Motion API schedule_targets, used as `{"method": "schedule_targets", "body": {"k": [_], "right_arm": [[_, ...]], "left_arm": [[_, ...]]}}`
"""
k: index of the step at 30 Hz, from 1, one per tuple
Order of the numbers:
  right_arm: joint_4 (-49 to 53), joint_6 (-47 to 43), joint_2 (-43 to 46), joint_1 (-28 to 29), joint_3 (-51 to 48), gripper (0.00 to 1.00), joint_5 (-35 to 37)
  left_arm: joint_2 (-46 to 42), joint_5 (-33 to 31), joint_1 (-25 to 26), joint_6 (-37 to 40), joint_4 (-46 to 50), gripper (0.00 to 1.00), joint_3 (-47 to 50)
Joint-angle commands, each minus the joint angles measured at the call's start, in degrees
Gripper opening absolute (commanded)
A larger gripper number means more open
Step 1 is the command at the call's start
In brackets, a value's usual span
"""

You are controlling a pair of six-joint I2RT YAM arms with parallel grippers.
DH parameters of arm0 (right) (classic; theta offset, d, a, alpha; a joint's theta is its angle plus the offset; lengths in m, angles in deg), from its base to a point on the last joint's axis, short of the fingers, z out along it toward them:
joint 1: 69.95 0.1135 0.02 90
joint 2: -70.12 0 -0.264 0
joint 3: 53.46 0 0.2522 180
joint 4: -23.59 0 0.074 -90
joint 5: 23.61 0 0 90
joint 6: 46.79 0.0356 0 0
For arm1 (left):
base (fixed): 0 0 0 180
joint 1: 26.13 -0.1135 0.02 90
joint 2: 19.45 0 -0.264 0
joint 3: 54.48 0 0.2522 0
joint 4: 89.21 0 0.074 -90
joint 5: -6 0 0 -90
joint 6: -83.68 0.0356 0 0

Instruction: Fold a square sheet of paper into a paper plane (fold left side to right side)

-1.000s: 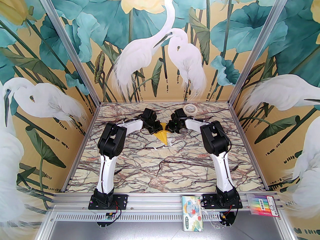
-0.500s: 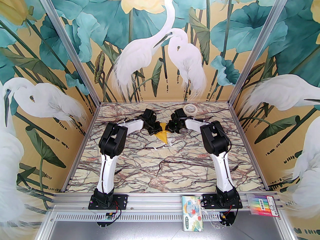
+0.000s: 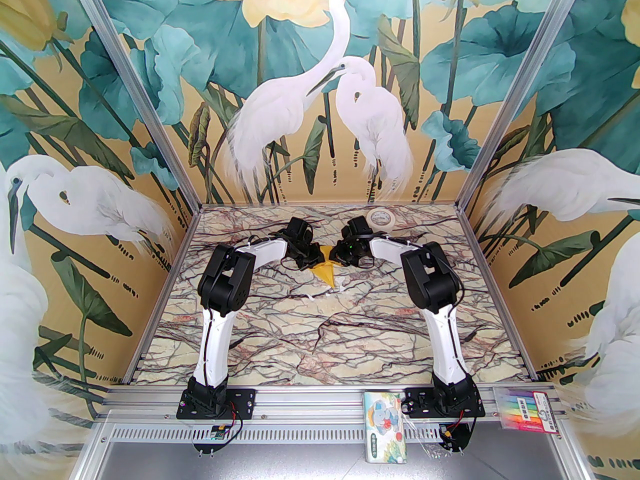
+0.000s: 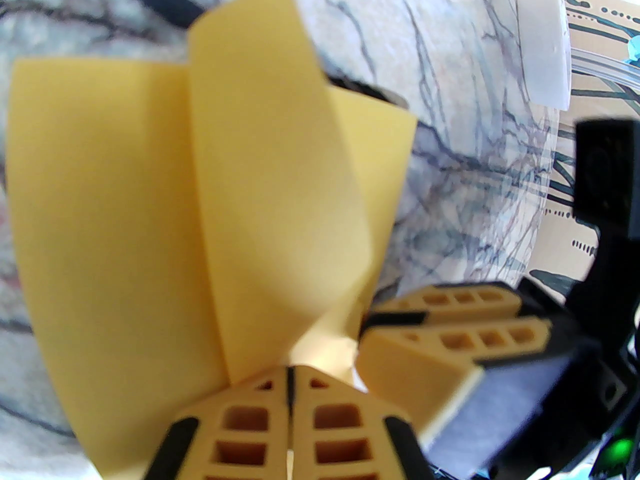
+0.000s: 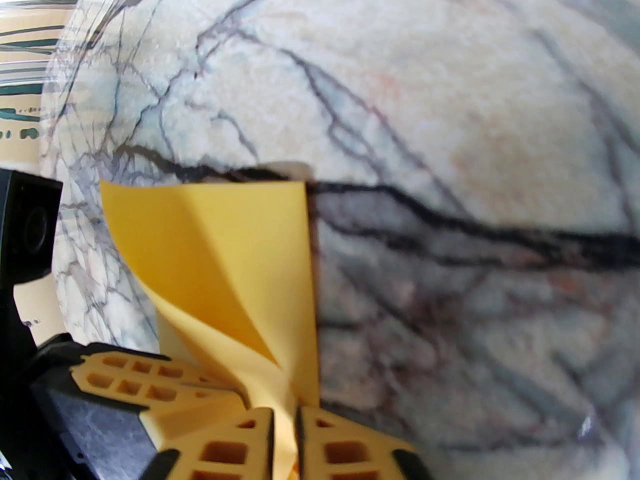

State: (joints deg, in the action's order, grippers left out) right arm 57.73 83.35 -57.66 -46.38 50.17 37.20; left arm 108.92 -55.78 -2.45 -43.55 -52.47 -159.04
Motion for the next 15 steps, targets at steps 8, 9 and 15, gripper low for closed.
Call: {"method": "schedule_targets", "body": {"k": [8, 9, 15], "right_arm": [[-3.89, -1.73, 9.53, 2.04, -7.85, 0.0, -8.02], [-3.9, -1.81, 9.37, 2.42, -7.95, 0.0, -9.09], [-4.19, -0.62, 5.99, 3.47, -8.58, 0.0, -12.57]], "left_arm": [[1.61, -0.98, -0.12, 0.59, 1.05, 0.06, 0.52], [1.61, -0.98, -0.12, 0.58, 1.09, 0.06, 0.5], [1.7, -0.89, -0.04, 0.57, 1.0, 0.06, 0.49]]}}
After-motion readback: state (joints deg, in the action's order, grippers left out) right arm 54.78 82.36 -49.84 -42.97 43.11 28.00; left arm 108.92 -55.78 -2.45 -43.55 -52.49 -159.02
